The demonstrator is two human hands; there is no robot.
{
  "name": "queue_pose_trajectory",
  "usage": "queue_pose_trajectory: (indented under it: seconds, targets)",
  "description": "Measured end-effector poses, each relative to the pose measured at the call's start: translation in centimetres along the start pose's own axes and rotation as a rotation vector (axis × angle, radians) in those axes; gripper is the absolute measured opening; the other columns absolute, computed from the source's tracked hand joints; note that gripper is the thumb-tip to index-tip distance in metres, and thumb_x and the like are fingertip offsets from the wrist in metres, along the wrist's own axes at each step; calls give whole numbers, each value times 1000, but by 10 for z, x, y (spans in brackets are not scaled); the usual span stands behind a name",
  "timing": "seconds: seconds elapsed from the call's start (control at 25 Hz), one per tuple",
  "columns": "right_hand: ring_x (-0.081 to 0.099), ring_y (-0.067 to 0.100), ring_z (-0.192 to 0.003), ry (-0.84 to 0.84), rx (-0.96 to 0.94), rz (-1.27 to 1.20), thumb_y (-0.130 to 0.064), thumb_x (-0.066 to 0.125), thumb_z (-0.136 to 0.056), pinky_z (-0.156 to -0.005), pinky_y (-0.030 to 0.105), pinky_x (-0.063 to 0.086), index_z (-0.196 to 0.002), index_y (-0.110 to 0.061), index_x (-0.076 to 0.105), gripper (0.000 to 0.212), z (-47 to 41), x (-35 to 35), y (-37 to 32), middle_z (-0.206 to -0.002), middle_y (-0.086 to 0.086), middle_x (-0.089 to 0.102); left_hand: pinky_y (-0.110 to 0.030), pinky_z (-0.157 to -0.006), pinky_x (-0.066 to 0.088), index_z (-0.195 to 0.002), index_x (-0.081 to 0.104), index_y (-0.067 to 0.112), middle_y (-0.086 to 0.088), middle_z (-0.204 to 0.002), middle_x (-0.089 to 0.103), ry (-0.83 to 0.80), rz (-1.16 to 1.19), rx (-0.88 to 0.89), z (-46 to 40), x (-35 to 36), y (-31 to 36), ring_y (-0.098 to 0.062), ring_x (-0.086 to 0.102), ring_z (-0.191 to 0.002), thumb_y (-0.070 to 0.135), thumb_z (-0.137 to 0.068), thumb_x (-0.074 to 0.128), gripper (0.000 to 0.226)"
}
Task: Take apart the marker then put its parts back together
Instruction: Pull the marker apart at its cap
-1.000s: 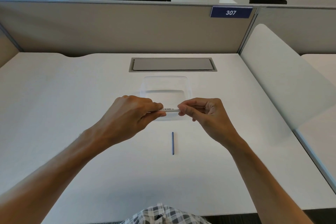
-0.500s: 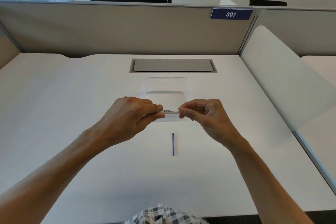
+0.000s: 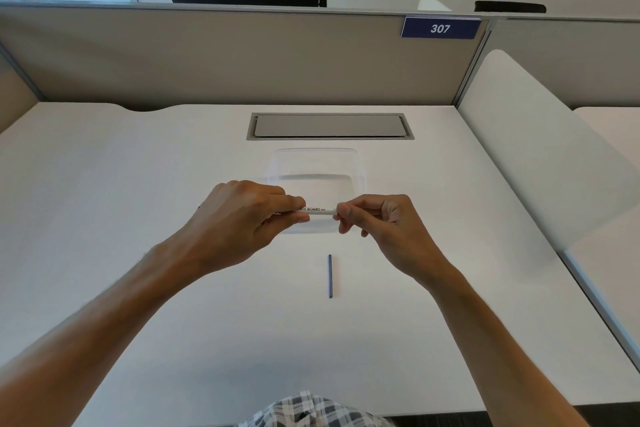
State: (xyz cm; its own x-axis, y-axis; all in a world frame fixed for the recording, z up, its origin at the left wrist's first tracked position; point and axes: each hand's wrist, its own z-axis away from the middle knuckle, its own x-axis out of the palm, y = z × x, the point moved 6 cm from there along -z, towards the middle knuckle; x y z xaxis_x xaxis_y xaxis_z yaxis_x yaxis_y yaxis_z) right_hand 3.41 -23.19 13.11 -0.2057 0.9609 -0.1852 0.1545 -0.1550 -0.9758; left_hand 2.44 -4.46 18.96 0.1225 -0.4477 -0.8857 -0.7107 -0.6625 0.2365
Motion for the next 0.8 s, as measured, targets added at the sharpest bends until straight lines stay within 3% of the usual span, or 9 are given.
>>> queue_pose_trajectory:
  seconds: [0.12, 0.24, 0.32, 0.44, 0.52, 0.8]
  targets:
    - [69, 2, -75, -13, -19, -6, -26, 72, -89, -69, 9, 48, -85, -23, 78, 8, 0, -1, -1, -76, -5, 76, -33, -44, 44, -96, 74, 19, 5, -66, 64, -5, 19, -2, 0, 0, -2, -17, 50, -53, 37, -93, 53, 28]
    - [71, 5, -82, 7, -13, 2, -22, 77, -85, -76, 18, 55, -87, -26, 78, 5, -2, -5, 0, -82, -7, 77, -33, -43, 44, -96, 74, 18, 4, -65, 63, 3, 5, 4, -2, 0, -1, -17, 49, -52, 35, -92, 54, 27]
    - [72, 6, -80, 28, -16, 8, -25, 76, -85, -72, 15, 53, -87, -25, 78, 3, -2, -5, 0, -81, -5, 78, -33, -42, 43, -97, 74, 18, 4, -64, 63, 6, -14, 11, -2, 1, 1, -18, 48, -51, 34, -92, 54, 26]
    - [71, 6, -76, 45, -6, 17, -39, 68, -89, -68, 10, 46, -81, -16, 78, 26, -3, -1, 2, -77, -1, 77, -34, -42, 44, -98, 74, 17, 3, -65, 64, -1, -24, 20, -3, 2, 1, -19, 51, -51, 33, -92, 55, 26]
    - [69, 4, -73, 42, 4, 28, -39, 63, -93, -66, 10, 45, -78, -12, 77, 34, -4, 1, 3, -74, -1, 77, -34, -42, 44, -98, 74, 17, 2, -66, 64, -7, -25, 17, -2, 2, 1, -19, 52, -52, 34, -93, 54, 27]
    - [71, 4, -74, -23, -10, -59, -21, 73, -88, -71, 9, 49, -86, -17, 79, 7, -3, -2, 2, -73, -4, 76, -33, -45, 42, -98, 73, 19, 4, -67, 63, -42, 32, -18, 0, 7, -2, -17, 46, -54, 36, -93, 51, 28]
